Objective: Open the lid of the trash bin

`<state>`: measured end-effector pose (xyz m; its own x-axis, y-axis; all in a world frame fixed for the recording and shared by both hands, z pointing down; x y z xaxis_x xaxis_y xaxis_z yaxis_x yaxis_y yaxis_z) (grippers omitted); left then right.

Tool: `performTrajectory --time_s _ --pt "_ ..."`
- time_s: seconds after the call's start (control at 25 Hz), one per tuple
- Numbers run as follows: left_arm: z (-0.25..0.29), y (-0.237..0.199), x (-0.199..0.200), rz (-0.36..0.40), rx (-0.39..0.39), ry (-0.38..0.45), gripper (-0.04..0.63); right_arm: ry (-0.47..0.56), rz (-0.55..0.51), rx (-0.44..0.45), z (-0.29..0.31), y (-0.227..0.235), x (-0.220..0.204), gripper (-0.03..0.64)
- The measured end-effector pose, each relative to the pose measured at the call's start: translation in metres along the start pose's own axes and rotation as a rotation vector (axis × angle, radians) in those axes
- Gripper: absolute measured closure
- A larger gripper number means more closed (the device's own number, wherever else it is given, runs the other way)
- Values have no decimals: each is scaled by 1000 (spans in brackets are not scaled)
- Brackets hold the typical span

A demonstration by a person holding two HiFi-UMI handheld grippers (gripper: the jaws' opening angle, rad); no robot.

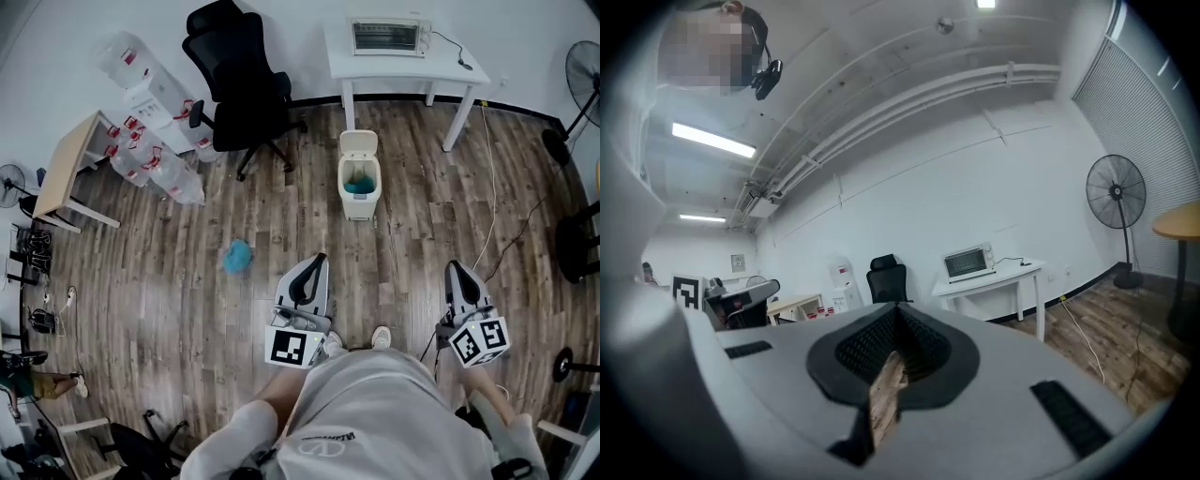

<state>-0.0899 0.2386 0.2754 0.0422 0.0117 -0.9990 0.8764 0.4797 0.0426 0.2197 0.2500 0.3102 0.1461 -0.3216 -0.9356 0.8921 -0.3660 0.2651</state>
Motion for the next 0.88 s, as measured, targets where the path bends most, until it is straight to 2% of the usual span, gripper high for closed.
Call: performTrajectory --time_s 0.32,0.4,0.88 --pt "-10 -9 3 20 5 25 598 0 -21 -15 -2 -16 0 600" --pt "-11 -9 3 2 -1 17 598 4 -24 -15 -2 -19 1 601" --pt "-5 -5 -6 7 1 8 598 3 -3 -10 0 -13 -6 601"
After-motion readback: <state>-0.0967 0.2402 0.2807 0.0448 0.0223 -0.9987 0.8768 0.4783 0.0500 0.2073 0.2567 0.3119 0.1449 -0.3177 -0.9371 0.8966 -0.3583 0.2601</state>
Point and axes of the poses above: the fingertips, and each gripper's own axes: z forward along the fingers, y to its right, x out of its top, the point moved 7 cm from there along -z, backward along the fingers, and after that the axes turned 8 degrees about -y, right-handed, at the moved point
